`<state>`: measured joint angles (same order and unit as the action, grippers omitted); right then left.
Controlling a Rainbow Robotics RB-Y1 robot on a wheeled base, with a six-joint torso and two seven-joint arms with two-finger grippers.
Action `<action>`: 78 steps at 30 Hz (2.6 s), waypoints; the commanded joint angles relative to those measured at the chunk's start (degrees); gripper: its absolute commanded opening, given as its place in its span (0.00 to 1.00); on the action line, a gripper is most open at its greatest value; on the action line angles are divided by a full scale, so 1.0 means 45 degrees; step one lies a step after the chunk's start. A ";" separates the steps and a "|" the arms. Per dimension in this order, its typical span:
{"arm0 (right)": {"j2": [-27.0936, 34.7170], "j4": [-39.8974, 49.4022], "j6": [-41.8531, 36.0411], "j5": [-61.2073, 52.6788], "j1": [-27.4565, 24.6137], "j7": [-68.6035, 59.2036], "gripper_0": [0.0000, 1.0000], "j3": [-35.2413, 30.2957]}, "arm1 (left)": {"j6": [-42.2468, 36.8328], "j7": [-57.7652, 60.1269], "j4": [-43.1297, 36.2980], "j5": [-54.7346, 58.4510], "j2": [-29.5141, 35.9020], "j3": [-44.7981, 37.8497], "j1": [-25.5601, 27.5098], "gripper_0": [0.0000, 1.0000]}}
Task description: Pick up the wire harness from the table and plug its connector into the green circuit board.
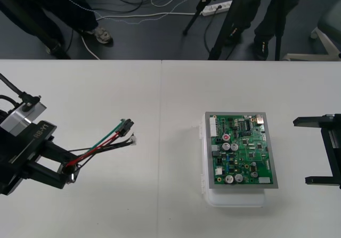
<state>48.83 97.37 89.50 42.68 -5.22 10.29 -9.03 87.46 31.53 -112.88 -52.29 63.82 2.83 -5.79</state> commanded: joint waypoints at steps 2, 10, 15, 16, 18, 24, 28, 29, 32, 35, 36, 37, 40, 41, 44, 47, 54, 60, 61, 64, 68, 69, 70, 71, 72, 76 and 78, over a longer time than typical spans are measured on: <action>0.0457 0.0334 0.0111 -0.0188 -0.0187 0.0702 1.00 -0.0396 | 0.0564 -0.0190 -0.0443 0.1152 0.0896 0.1520 -0.1272 0.00; 0.0457 0.0353 0.0111 -0.0188 -0.0187 0.0702 1.00 -0.0396 | 0.0564 0.0005 -0.0540 0.1562 0.0817 0.3317 -0.2600 0.00; 0.0438 0.0334 0.0111 -0.0188 -0.0187 0.0702 1.00 -0.0396 | 0.0564 0.0122 -0.0540 0.1640 0.0310 0.4001 -0.3225 0.00; 0.0438 0.0334 0.0111 -0.0188 -0.0167 0.0702 1.00 -0.0396 | 0.0564 0.0142 -0.0560 0.1640 0.0251 0.4059 -0.3284 0.00; 0.0438 0.0353 0.0111 -0.0188 -0.0187 0.0702 1.00 -0.0396 | 0.0564 0.0239 -0.0560 0.1640 -0.0022 0.4333 -0.3537 0.00; 0.0438 0.0334 0.0111 -0.0188 -0.0187 0.0702 1.00 -0.0396 | 0.0564 0.0532 -0.0384 0.1913 -0.0413 0.5192 -0.4182 0.00; 0.0438 0.0353 0.0111 -0.0188 -0.0187 0.0682 1.00 -0.0396 | 0.0564 0.0630 -0.0306 0.2031 -0.0589 0.5700 -0.4494 0.00; 0.0438 0.0353 0.0111 -0.0188 -0.0187 0.0663 1.00 -0.0396 | 0.0564 0.0650 -0.0287 0.2050 -0.0667 0.5817 -0.4553 0.00; 0.0438 0.0334 0.0111 -0.0188 -0.0187 0.0624 1.00 -0.0396 | 0.0564 0.0747 -0.0111 0.1992 -0.0960 0.6051 -0.4768 0.00; 0.0457 0.0334 0.0111 -0.0188 -0.0187 0.0585 1.00 -0.0396 | 0.0564 0.0786 0.0182 0.1992 -0.1351 0.6305 -0.4963 0.00; 0.0438 0.0353 0.0111 -0.0207 -0.0187 0.0565 1.00 -0.0396 | 0.0564 0.0786 0.0299 0.1972 -0.1487 0.6344 -0.4983 0.00; 0.0438 0.0334 0.0111 -0.0207 -0.0167 0.0526 1.00 -0.0416 | 0.0564 0.0806 0.0417 0.1953 -0.1604 0.6325 -0.5002 0.00; 0.0457 0.0353 0.0111 -0.0227 -0.0187 0.0448 1.00 -0.0396 | 0.0564 0.0845 0.0456 0.1874 -0.1722 0.6325 -0.5002 0.00; 0.0438 0.0334 0.0111 -0.0227 -0.0187 0.0448 1.00 -0.0396 | 0.0564 0.0864 0.0456 0.1874 -0.1722 0.6344 -0.5022 0.00; 0.0438 0.0353 0.0111 -0.0227 -0.0148 0.0370 1.00 -0.0396 | 0.0564 0.0923 0.0456 0.1874 -0.1722 0.6325 -0.5041 0.00; 0.0438 0.0353 0.0111 -0.0227 -0.0109 0.0331 1.00 -0.0396 | 0.0564 0.0982 0.0514 0.1894 -0.1722 0.6325 -0.5041 0.00; 0.0438 0.0353 0.0111 -0.0227 0.0106 0.0155 1.00 -0.0396 | 0.0564 0.1079 0.0670 0.1894 -0.1917 0.6344 -0.5022 0.00; 0.0418 0.0334 0.0111 -0.0442 0.0419 -0.0158 1.00 -0.0260 | 0.0564 0.1099 0.0670 0.1894 -0.1936 0.6344 -0.5002 0.00; 0.0418 0.0334 0.0111 -0.0520 0.0594 -0.0392 1.00 -0.0103 | 0.0564 0.1118 0.0670 0.1913 -0.1956 0.6325 -0.5002 0.00; 0.0418 0.0334 0.0111 -0.0930 0.0966 -0.0919 1.00 0.0502 | 0.0564 0.1157 0.0670 0.1953 -0.1976 0.6344 -0.5002 0.00; 0.0360 0.0392 0.0111 -0.1321 0.1356 -0.0919 1.00 0.1186 | 0.0564 0.1216 0.0670 0.1972 -0.1976 0.6344 -0.5002 0.00; 0.0340 0.0392 0.0111 -0.1321 0.1415 -0.0939 1.00 0.1225 | 0.0564 0.1236 0.0651 0.1972 -0.1995 0.6325 -0.5002 0.00; 0.0223 0.0392 0.0111 -0.1301 0.1591 -0.0939 1.00 0.1283 | 0.0564 0.1255 0.0651 0.1972 -0.1976 0.6344 -0.5002 0.00; 0.0164 0.0392 0.0111 -0.1282 0.1688 -0.0958 1.00 0.1303 | 0.0564 0.1255 0.0651 0.1992 -0.1995 0.6325 -0.5002 0.00; -0.0012 0.0392 0.0111 -0.1223 0.1805 -0.0997 1.00 0.1303 | 0.0564 0.1255 0.0651 0.1992 -0.1976 0.6344 -0.5002 0.00; -0.0637 0.0392 -0.0143 -0.0969 0.2274 -0.1310 1.00 0.1322 | 0.0564 0.1314 0.0670 0.2070 -0.1995 0.6325 -0.5002 0.00; -0.0754 0.0392 -0.0182 -0.0852 0.2509 -0.1798 1.00 0.1342 | 0.0545 0.1353 0.0651 0.2089 -0.1995 0.6344 -0.5002 0.00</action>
<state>47.08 97.51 89.23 38.09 2.96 7.03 -3.32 87.53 33.05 -109.55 -44.20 55.88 30.78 -26.14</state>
